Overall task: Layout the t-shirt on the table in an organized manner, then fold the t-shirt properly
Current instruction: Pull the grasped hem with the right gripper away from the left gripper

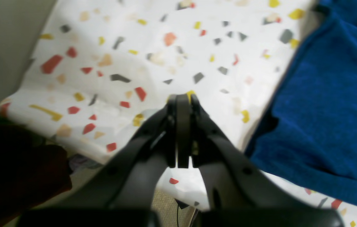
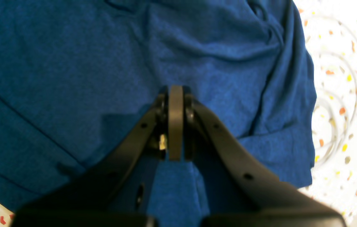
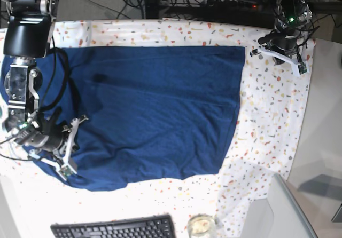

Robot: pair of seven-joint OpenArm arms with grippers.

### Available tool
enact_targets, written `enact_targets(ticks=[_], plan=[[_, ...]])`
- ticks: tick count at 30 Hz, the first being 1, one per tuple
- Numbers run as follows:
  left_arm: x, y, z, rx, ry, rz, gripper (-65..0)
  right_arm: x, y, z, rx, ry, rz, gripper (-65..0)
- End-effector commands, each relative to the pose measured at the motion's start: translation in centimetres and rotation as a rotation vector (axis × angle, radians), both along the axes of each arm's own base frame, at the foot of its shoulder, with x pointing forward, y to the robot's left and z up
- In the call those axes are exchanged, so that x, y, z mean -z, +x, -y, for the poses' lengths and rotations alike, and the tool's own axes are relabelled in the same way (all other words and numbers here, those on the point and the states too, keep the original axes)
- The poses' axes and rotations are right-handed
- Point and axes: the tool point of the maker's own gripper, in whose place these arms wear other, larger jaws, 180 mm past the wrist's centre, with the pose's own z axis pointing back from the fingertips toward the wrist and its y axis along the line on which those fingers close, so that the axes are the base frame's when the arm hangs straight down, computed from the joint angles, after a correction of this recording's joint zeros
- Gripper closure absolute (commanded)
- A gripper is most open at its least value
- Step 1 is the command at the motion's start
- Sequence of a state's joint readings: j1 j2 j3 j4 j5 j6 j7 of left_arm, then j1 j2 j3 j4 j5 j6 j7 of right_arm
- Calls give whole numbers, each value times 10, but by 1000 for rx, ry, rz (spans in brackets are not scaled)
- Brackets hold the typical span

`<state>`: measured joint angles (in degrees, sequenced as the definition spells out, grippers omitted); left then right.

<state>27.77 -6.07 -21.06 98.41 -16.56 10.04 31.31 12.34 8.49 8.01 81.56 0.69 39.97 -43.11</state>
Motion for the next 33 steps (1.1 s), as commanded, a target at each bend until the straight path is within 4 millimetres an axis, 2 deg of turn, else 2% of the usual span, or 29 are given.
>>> enact_targets(ticks=[1,9,16,24,27,33], plan=[[-10,6,-5,9,27,31,0,-17,13,-1,-10,10,55,0],[-10,6,-4,9,26,31,0,-9,7,-19,-63,3,35,0],[-10,7,-5,10,28,33,0,1,-3,-20,-63,9,7,0],[-12,12,-4,11,26,42,0,4,-6,-38,-80,38,0,0],[-12,12,-4,11,26,42,0,6,-8,-53,-131,28,-5,0],[-11,9,-4,11,26,36,0,6,-8,-52,-128,24,-8,-3]])
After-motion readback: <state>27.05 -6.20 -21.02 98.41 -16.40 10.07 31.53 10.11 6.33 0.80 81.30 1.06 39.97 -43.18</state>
